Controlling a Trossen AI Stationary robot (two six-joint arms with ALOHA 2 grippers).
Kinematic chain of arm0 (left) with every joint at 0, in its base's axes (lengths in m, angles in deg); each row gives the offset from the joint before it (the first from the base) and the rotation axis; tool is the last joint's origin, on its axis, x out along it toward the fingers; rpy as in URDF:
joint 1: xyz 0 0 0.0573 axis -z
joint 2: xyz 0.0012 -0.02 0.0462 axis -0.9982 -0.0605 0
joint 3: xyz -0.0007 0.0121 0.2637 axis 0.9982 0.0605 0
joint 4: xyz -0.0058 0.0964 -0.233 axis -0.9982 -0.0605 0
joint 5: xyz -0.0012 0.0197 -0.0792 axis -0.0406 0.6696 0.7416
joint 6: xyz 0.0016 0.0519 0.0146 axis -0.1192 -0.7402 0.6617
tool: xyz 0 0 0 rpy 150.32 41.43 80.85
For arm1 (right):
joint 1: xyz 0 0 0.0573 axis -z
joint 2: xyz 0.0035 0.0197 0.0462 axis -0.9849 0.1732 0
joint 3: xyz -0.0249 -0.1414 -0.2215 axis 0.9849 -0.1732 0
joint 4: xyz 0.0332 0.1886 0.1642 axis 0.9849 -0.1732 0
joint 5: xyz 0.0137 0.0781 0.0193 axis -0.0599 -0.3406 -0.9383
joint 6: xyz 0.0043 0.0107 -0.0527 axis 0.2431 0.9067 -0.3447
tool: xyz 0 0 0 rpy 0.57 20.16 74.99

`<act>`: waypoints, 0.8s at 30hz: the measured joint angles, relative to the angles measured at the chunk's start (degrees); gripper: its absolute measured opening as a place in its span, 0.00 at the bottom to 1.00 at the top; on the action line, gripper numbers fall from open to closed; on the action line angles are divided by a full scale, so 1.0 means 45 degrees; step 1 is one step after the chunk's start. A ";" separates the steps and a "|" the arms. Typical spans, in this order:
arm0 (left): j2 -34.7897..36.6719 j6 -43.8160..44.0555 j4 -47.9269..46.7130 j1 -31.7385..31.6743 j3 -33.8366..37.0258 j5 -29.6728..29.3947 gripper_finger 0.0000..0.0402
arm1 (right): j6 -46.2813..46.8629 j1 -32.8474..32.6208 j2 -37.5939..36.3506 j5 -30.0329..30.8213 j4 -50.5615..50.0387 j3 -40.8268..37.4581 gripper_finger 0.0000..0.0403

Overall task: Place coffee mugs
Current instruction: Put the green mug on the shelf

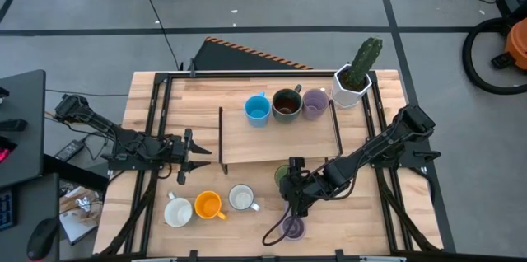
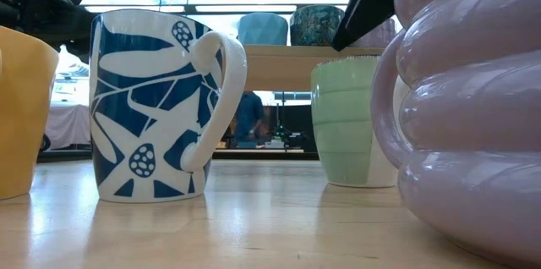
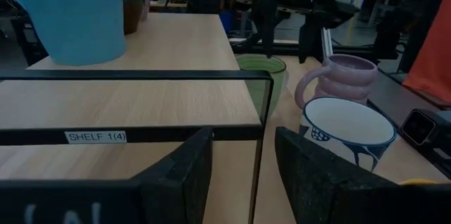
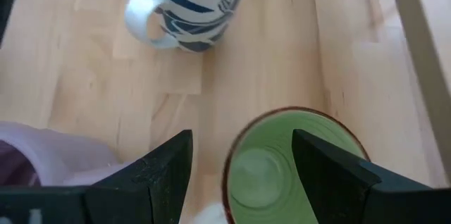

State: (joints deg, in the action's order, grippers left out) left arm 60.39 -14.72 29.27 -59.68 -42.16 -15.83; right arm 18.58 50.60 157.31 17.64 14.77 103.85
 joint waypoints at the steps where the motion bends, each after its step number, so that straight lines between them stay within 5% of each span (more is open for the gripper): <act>1: 0.0000 0.0003 0.0000 0.0000 0.0000 0.0000 0.40 | 0.0004 0.0000 0.0000 -0.0013 0.0085 -0.0081 0.62; 24: 0.0000 0.0072 0.0000 0.0000 0.0000 0.0000 0.40 | 0.0831 0.0083 0.0000 -0.0593 -0.1546 -0.0142 0.61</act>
State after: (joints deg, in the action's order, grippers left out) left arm 60.39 -14.40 29.27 -59.68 -42.16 -15.83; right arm 22.31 50.97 157.31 14.97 7.81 103.21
